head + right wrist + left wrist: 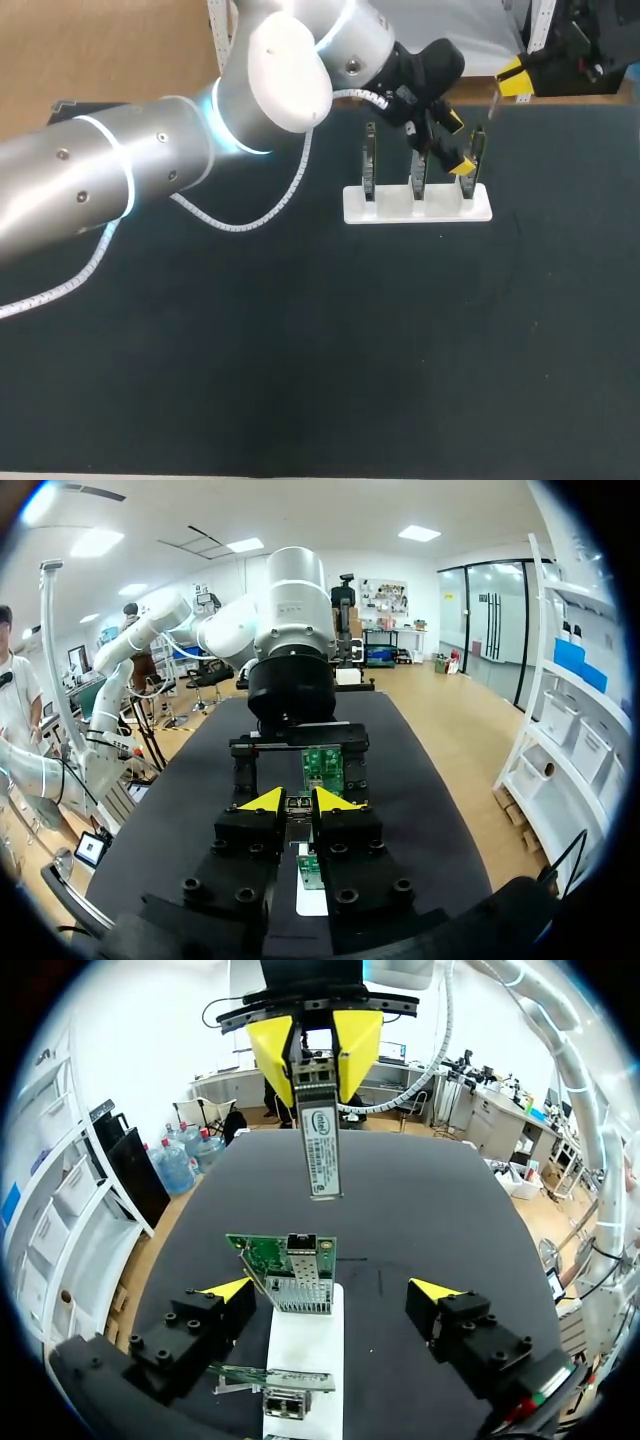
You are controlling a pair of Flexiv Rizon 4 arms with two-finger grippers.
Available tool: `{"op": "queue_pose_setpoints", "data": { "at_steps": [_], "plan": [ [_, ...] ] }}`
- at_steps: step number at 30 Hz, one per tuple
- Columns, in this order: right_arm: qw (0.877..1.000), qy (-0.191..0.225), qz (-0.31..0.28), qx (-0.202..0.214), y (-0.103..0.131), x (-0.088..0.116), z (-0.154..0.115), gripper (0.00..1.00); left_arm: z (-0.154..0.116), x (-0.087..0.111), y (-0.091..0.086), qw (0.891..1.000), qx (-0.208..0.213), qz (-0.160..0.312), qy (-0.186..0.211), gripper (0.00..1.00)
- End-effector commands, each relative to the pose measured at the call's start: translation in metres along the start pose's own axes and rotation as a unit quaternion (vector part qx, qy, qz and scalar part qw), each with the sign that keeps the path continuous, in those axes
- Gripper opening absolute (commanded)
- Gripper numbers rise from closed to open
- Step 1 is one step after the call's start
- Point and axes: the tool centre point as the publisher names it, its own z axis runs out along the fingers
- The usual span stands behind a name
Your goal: Pick up the optical module with the left hand, and insert it into the network port with the right hand.
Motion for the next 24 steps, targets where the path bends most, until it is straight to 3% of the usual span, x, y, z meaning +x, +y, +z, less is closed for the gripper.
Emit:
{"op": "queue_pose_setpoints", "data": {
  "at_steps": [1, 24],
  "plan": [
    [1.0, -0.001, -0.001, 0.001, 0.0011, 0.0004, -0.0004, 0.0, 0.001, -0.0014, 0.0015, 1.0, 0.003, 0.0, 0.004, 1.0],
    [0.999, 0.031, -0.024, -0.015, -0.0041, 0.0012, 0.0091, 0.0, 0.0013, -0.0016, 0.0014, 1.0, 0.006, 0.002, 0.006, 1.0]
  ]
}}
